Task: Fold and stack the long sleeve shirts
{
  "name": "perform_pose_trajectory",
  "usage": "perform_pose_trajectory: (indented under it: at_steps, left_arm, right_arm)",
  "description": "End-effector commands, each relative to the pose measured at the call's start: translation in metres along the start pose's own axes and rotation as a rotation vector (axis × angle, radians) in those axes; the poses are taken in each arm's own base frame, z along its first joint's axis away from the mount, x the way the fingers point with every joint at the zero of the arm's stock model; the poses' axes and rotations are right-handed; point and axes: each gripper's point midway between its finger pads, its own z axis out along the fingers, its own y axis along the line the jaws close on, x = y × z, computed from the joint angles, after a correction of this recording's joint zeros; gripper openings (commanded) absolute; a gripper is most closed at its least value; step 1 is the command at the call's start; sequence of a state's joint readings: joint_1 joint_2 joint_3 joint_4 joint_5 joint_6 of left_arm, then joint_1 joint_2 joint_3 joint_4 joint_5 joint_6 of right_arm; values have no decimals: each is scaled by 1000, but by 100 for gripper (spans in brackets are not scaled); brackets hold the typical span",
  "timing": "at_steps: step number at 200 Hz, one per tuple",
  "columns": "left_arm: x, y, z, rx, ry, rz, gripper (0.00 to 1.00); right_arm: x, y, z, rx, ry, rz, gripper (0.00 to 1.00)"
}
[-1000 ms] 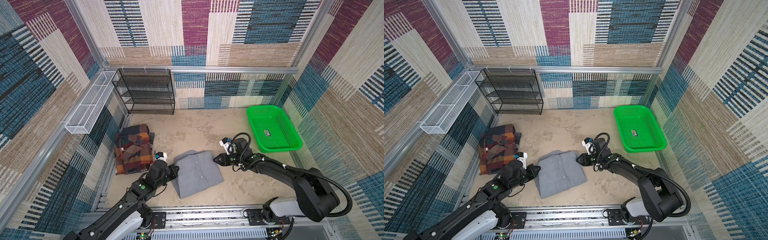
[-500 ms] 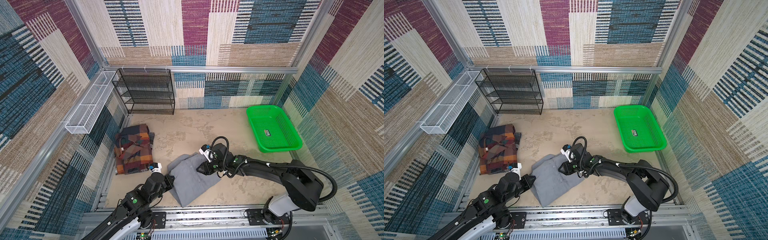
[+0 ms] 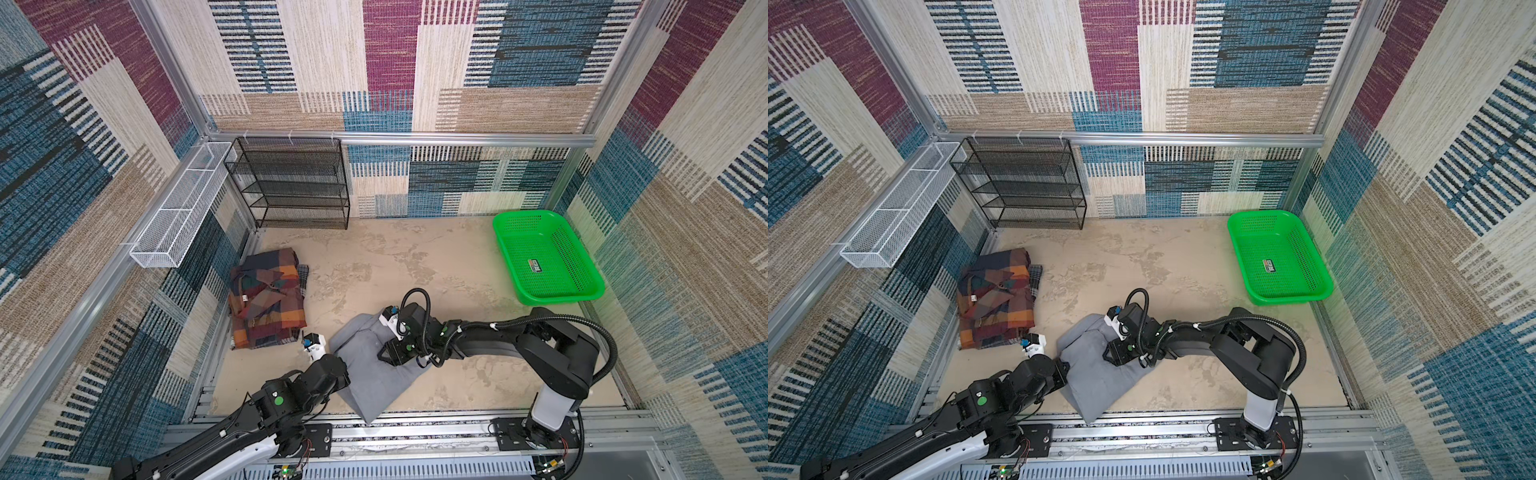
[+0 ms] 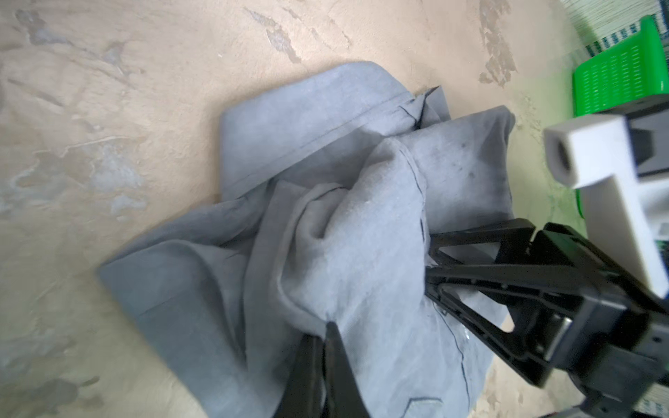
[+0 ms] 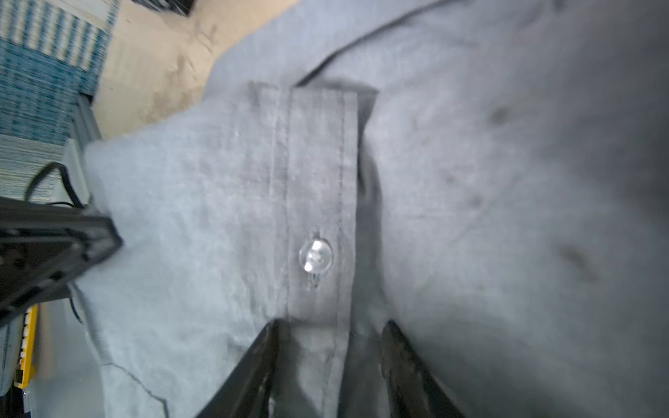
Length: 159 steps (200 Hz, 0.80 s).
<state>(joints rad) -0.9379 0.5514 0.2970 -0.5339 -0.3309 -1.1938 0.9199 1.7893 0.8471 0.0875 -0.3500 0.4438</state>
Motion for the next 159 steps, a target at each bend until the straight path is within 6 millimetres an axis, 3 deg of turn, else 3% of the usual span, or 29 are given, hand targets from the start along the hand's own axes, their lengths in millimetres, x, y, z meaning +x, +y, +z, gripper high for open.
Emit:
perform_pose_trajectory:
  at_steps: [1, 26, 58, 78, 89, 102, 135, 159]
  left_arm:
    - [-5, -15, 4, 47, -24, -13, 0]
    - [-13, -27, 7, 70, -59, 11, 0]
    - [-27, -50, 13, 77, -104, 81, 0]
    - [-38, -65, 15, 69, -113, 129, 16]
    - [-41, -64, 18, 54, -106, 135, 23]
    - [-39, -58, 23, 49, -88, 133, 32]
    - [-28, -37, 23, 41, -67, 110, 49]
    - [-29, -28, 21, 26, -75, 102, 51]
  right_arm:
    - [16, -41, 3, 92, 30, 87, 49]
    - [11, -74, -3, 114, 10, 125, 49]
    - [0, -121, -17, 286, -13, 85, 49]
    - [-14, -145, -33, 326, -53, 108, 49]
    - [-23, -155, -45, 342, -87, 119, 49]
    - [-35, -155, -56, 354, -126, 111, 50]
    - [-51, -130, -70, 289, -180, 79, 53]
    - [-62, -106, -84, 310, -207, 19, 59]
